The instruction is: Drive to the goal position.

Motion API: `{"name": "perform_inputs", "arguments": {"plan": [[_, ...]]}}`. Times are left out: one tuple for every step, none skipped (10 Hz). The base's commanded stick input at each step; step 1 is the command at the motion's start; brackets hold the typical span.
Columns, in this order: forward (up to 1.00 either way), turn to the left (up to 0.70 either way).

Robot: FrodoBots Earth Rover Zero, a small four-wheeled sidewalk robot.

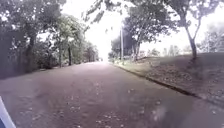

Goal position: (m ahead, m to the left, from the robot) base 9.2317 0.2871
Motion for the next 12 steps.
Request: {"name": "perform_inputs", "arguments": {"plan": [[0.85,0.00],[0.85,0.00],[0.85,0.00],[0.85,0.00],[0.85,0.00],[0.85,0.00],[0.85,0.02],[0.85,0.06],[0.85,0.29],[0.85,0.21],[0.85,0.05],[0.85,0.00]]}}
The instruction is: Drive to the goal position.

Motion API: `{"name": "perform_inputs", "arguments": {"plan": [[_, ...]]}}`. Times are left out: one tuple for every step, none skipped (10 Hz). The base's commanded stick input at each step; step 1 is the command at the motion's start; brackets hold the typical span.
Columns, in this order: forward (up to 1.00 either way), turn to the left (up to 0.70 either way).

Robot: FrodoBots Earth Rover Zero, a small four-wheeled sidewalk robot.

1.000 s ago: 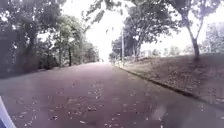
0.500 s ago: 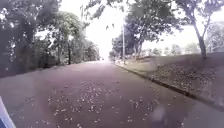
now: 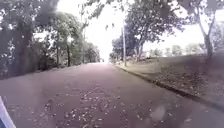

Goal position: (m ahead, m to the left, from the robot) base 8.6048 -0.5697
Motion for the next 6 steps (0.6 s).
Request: {"name": "perform_inputs", "arguments": {"plan": [[0.85,0.00],[0.85,0.00],[0.85,0.00],[0.85,0.00],[0.85,0.00],[0.85,0.00]]}}
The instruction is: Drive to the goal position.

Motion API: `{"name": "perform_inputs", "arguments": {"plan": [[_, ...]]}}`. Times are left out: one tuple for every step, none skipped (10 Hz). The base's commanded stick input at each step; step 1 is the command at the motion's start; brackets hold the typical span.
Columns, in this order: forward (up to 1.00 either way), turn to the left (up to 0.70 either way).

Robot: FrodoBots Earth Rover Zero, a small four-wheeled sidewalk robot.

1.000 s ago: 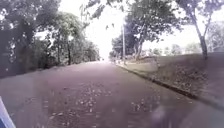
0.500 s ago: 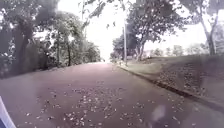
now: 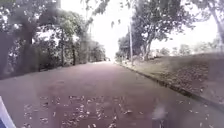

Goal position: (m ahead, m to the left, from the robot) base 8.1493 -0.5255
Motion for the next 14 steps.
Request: {"name": "perform_inputs", "arguments": {"plan": [[0.85,0.00],[0.85,0.00],[0.85,0.00],[0.85,0.00],[0.85,0.00],[0.85,0.00],[0.85,0.00],[0.85,0.00],[0.85,0.00],[0.85,0.00],[0.85,0.00],[0.85,0.00],[0.85,0.00],[0.85,0.00]]}}
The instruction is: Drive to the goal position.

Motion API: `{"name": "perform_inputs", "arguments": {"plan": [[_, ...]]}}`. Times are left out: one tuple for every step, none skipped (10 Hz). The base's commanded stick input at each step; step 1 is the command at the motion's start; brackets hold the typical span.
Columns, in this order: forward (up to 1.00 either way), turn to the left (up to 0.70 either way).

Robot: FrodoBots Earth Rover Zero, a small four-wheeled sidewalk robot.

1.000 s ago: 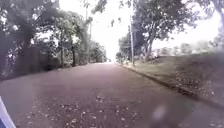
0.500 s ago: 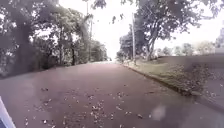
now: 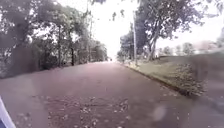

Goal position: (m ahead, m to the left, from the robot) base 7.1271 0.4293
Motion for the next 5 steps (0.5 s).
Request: {"name": "perform_inputs", "arguments": {"plan": [[0.85,0.00],[0.85,0.00],[0.85,0.00],[0.85,0.00],[0.85,0.00]]}}
